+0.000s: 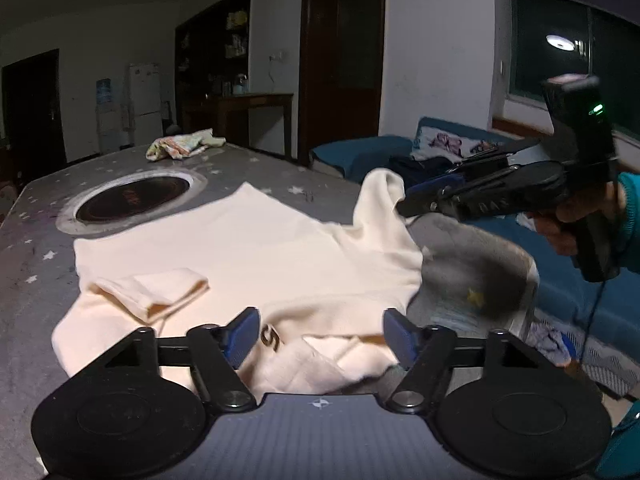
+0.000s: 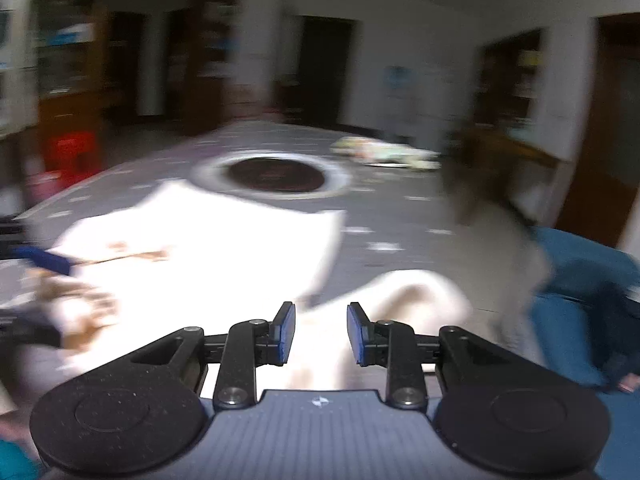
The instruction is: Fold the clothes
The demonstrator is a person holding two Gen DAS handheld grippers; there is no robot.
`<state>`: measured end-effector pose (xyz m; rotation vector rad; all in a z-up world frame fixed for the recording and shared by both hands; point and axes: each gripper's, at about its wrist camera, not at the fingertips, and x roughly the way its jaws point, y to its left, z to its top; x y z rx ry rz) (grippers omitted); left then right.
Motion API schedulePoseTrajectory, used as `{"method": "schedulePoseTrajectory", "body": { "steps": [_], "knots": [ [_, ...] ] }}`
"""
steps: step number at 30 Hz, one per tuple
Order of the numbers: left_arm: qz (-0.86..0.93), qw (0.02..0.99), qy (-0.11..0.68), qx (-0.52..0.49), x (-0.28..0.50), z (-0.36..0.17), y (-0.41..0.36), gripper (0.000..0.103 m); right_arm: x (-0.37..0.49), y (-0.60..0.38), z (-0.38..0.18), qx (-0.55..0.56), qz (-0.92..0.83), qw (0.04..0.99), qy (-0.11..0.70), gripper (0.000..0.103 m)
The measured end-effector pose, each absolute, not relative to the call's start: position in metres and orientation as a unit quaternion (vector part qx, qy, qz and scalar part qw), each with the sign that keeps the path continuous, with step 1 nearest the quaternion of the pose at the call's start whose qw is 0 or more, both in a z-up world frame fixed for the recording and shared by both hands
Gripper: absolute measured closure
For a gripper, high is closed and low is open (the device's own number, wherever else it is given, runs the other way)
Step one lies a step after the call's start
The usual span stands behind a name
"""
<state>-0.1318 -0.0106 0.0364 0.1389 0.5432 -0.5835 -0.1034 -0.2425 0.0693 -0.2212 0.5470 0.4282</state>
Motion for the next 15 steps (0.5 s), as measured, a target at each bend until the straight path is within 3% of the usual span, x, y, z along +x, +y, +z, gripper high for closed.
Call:
{"method": "schedulePoseTrajectory", "body": {
  "steps": [5, 7, 10, 15],
  "knots": [
    [-0.27, 0.917, 0.285, 0.071, -0.126, 0.027, -0.014, 0.051, -0.119, -0.198, 0.054, -0.131, 0.32, 0.89, 0.298, 0.075],
    [-0.265, 0.916, 0.294, 0.069, -0.124, 0.023, -0.013, 0.068, -0.124, -0.182, 0.048, -0.154, 0.337, 0.88, 0.297, 0.075],
    [-0.259, 0.916, 0.301, 0.063, -0.125, 0.02, -0.006, 0.083, -0.124, -0.164, 0.041, -0.177, 0.352, 0.87, 0.297, 0.075],
    [-0.284, 0.917, 0.278, 0.038, -0.14, 0.03, 0.008, 0.088, -0.131, -0.162, 0.034, -0.191, 0.35, 0.865, 0.303, 0.077]
  ]
}}
